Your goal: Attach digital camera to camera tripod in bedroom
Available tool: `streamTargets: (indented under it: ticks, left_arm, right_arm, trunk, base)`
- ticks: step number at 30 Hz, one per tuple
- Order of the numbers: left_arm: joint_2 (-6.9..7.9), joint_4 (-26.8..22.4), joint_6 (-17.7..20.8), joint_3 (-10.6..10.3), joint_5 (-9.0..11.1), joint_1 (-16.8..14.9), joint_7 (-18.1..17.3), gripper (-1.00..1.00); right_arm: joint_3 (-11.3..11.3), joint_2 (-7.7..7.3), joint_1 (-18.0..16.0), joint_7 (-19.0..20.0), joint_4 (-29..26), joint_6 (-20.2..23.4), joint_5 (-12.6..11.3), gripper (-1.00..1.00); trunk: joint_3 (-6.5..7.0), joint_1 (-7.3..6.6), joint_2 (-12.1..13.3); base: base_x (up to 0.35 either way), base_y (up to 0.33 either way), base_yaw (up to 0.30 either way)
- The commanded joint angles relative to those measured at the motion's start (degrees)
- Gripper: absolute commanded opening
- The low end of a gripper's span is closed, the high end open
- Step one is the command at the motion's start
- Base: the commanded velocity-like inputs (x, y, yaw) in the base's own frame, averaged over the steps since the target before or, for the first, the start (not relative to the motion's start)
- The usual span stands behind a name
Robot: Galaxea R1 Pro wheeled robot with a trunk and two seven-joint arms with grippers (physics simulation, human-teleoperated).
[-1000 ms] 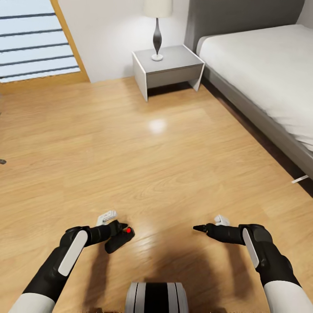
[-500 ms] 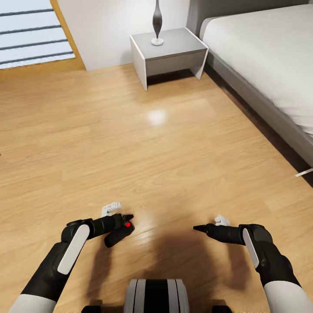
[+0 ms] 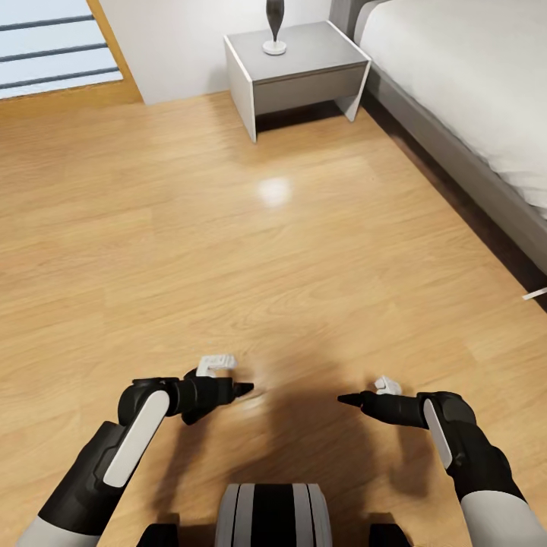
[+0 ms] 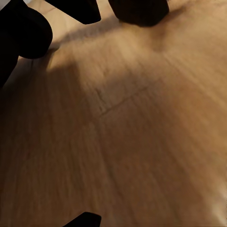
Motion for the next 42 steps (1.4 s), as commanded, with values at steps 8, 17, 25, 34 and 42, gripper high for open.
streamTargets:
  ticks: [8,17,25,34,42]
  left_arm:
    - [-0.03,0.0,0.5,-0.4,0.2,0.0,0.2,1.0]
    - [-0.08,0.0,-2.3,-0.4,-1.1,0.0,1.3,1.0]
    - [9.06,-0.4,-11.7,-4.5,-12.2,0.0,1.0,1.0]
    - [19.45,-0.4,-19.9,-5.2,-13.9,0.0,-4.6,1.0]
    - [27.59,1.2,-24.8,-5.3,-13.7,0.0,-15.1,1.0]
  right_arm:
    - [-0.1,-0.11,0.0,0.1,-0.2,0.4,-0.8,1.0]
    - [-0.2,-0.17,0.0,0.0,-1.5,0.5,-0.9,1.0]
    - [-0.1,-0.17,-0.1,-0.1,-3.0,0.6,-0.9,1.0]
    - [-0.1,-0.17,0.0,-0.1,-3.1,0.6,-0.9,1.0]
    - [-0.1,-0.1,0.0,-0.1,-3.0,0.5,-0.8,1.0]
  trunk:
    - [-0.03,-0.01,0.0]
    - [-0.03,-0.01,0.0]
    - [-0.03,-0.01,0.0]
    - [-0.03,-0.01,0.0]
    - [-0.03,-0.01,0.0]
  base:
    - [0.0,0.0,0.0]
    - [0.0,0.0,0.0]
    - [0.0,0.0,0.0]
    - [0.0,0.0,0.0]
    - [0.0,0.0,0.0]
